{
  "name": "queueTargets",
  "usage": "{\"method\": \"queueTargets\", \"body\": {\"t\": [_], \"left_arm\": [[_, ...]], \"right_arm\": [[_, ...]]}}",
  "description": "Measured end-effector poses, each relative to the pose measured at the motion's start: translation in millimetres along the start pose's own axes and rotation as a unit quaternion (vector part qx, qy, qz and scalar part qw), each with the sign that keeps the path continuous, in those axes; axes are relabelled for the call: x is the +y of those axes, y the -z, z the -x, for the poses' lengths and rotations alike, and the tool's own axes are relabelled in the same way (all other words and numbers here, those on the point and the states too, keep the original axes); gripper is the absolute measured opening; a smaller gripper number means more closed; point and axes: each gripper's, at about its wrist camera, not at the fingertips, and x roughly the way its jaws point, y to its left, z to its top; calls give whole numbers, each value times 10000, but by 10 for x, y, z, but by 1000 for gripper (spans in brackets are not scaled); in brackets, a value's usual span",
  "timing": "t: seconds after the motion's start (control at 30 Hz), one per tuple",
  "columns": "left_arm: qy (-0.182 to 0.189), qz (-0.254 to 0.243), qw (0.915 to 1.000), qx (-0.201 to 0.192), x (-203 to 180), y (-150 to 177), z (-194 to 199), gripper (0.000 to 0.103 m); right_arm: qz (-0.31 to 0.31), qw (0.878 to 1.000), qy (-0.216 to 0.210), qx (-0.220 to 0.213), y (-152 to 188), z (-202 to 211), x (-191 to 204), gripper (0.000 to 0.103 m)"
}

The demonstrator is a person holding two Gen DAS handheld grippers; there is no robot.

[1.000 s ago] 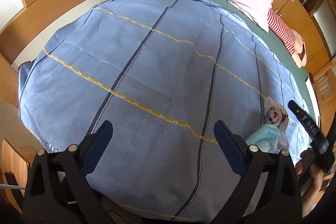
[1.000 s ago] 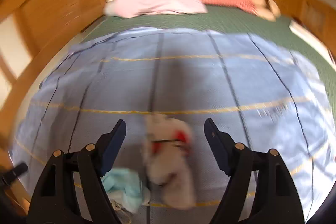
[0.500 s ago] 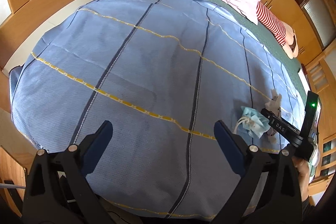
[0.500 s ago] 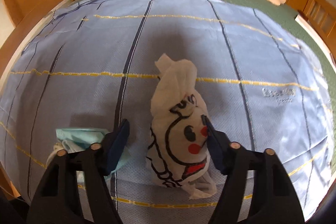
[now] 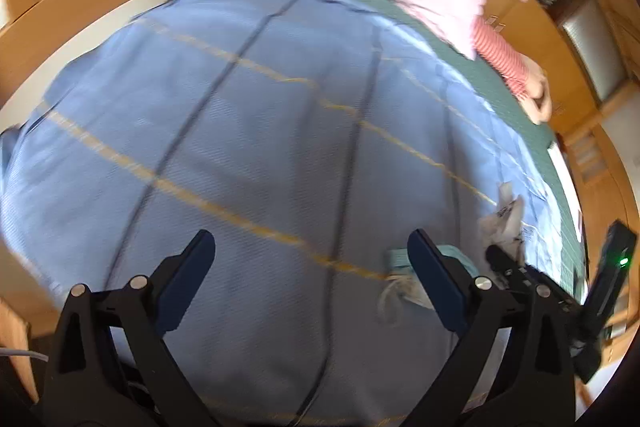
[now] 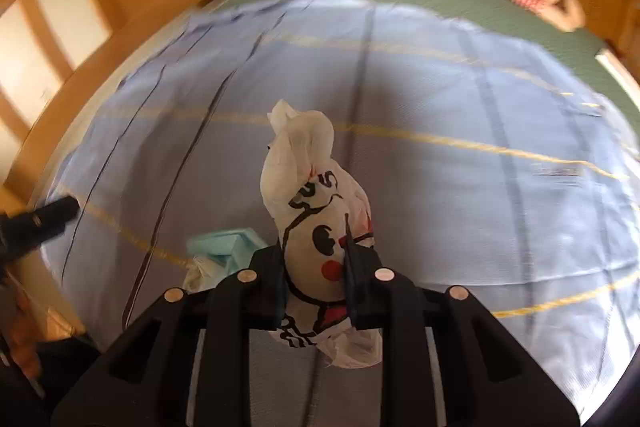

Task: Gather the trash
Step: 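Grasp the blue face mask with the left tool while the right tool holds the white printed bag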

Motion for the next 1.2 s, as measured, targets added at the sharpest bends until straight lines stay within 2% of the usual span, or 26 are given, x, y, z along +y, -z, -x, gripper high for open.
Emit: {"method": "queueTargets", "body": {"t": [0.07,0.1,0.17,0.3,0.37,0.43,0.47,0.5,0.53,0.57,0.6,0.63,0.7,0.87,1.03,1.2], "left_arm": [[296,-408,9987,-93,-222,-7,-108,96],[490,-814,9955,-67,-403,29,-197,96],[642,-1415,9878,108,-642,165,-335,96],[547,-2498,9659,398,-1079,486,-634,96],[391,-2790,9583,470,-1174,577,-787,95],[160,-2844,9573,497,-1177,616,-907,71],[50,-2902,9561,397,-1175,630,-920,67],[-42,-3015,9531,269,-1173,635,-910,58],[-91,-3081,9510,236,-1172,635,-897,44],[-126,-3102,9503,219,-1168,628,-875,37],[-133,-3091,9507,205,-1150,619,-825,27],[-101,-3068,9516,171,-1138,631,-764,25],[-151,-3135,9494,-57,-1132,673,-589,25],[-291,-3426,9354,-827,-1168,827,137,23],[-171,-3072,9409,-1415,-1176,1087,930,23],[-170,-2984,9358,-1871,-1303,1417,1617,24]], "right_arm": [[-246,9991,335,-92,0,123,-163,23],[-343,9984,423,-116,21,182,-231,23],[-462,9975,515,-141,130,348,-398,23],[-672,9958,605,-119,427,637,-571,24],[-691,9952,681,-121,586,738,-601,24],[-726,9942,775,-155,735,840,-631,24],[-779,9934,822,-206,816,898,-634,24],[-850,9923,859,-270,889,951,-639,24],[-903,9916,873,-317,936,982,-634,24],[-947,9912,855,-366,978,1011,-623,24],[-956,9913,823,-388,1005,1029,-609,24],[-941,9917,787,-390,1026,1044,-594,24],[-888,9924,717,-459,1045,1112,-541,24],[-746,9922,570,-818,1142,1442,-457,24],[-643,9909,422,-1105,1260,1812,-397,24],[-535,9874,361,-1443,1433,2286,-330,24]]}}
